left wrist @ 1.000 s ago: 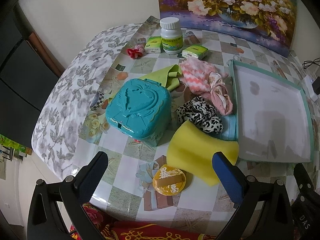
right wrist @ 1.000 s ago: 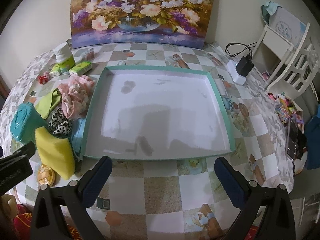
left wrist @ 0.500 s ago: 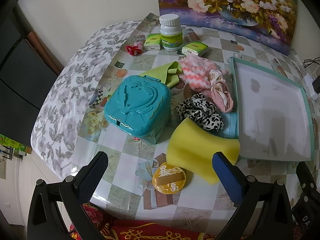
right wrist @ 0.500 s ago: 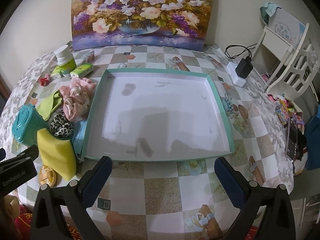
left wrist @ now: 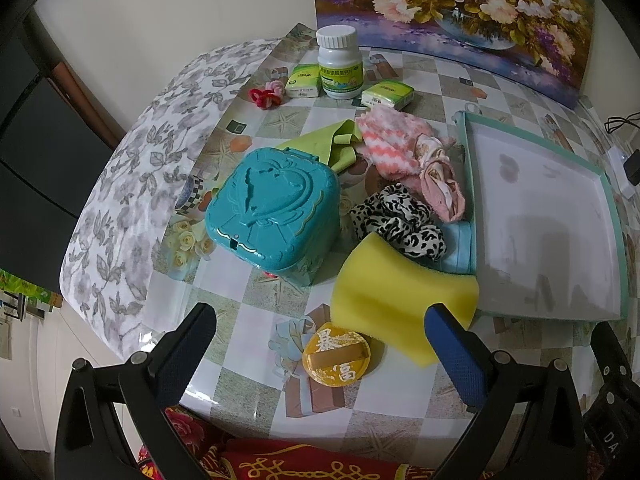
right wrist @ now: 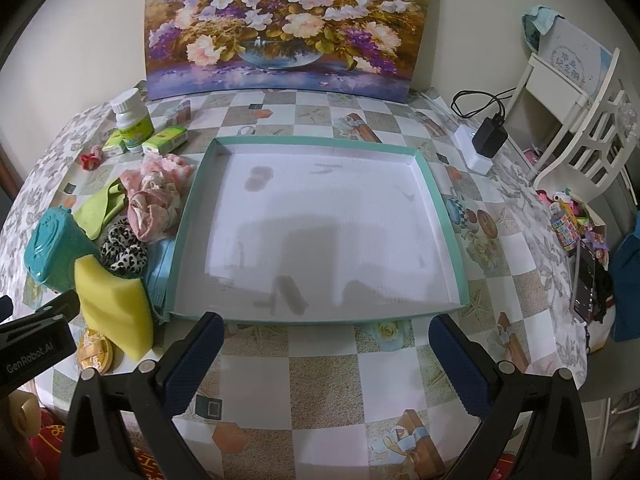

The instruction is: Organize soft objects

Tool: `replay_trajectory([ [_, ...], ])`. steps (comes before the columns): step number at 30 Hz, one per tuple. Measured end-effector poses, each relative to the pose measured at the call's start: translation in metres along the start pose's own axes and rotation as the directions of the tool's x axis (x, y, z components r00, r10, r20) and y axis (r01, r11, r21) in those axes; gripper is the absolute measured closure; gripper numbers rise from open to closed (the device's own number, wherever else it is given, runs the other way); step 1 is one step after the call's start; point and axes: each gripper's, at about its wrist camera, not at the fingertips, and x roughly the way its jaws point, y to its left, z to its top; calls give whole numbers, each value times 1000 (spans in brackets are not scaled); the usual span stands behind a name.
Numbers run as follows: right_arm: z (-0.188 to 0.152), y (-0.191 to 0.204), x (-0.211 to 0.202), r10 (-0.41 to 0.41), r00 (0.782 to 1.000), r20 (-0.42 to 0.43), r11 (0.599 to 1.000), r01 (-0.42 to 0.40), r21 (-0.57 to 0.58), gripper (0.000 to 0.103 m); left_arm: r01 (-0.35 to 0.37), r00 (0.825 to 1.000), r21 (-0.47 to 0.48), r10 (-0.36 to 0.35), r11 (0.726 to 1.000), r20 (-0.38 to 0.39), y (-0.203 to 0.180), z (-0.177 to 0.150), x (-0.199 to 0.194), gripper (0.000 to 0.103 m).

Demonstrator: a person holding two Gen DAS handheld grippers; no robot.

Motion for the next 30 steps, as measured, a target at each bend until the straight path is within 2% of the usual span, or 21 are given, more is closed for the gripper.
replay_trajectory([
  [25,-1,6,1,-2,1000,-4,1000,2,-4,0,12,1000,-10,-12,1000,-5,3,-1,2,0],
  [27,-1,7,1,0,1000,-3,1000,0,-5,0,49,999,-44,-49,998,-1,10,0,0,0],
  [30,0,10,0,44,999,6,999,-44,-8,0,98,995,-177,-97,979,14,37,3,0,0],
])
